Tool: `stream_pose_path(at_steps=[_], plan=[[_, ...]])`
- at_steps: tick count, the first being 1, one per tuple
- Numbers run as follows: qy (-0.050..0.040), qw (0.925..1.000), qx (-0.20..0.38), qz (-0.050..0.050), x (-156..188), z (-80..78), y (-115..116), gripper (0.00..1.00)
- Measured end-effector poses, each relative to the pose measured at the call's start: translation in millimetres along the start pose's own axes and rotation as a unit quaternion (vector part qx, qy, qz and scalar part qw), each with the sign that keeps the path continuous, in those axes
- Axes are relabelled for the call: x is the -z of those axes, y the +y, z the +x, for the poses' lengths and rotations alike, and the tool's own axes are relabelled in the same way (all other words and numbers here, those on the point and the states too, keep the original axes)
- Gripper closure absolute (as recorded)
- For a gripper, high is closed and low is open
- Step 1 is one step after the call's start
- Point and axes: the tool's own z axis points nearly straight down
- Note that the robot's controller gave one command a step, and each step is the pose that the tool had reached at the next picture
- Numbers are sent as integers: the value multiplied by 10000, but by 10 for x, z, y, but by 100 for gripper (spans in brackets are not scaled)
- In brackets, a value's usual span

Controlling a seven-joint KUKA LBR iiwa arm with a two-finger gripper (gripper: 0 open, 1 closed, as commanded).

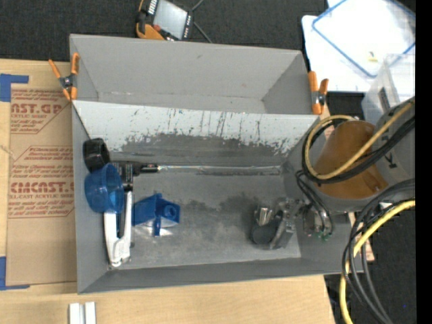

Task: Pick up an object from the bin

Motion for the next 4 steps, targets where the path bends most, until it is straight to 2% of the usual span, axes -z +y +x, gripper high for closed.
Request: stream_pose_path(at_steps=[1,2,4], plan=[[33,10000,1,-2,434,21,6,100],[-14,10000,4,-4,717,-1,9,100],[0,10000,9,-9,926,7,18,100]])
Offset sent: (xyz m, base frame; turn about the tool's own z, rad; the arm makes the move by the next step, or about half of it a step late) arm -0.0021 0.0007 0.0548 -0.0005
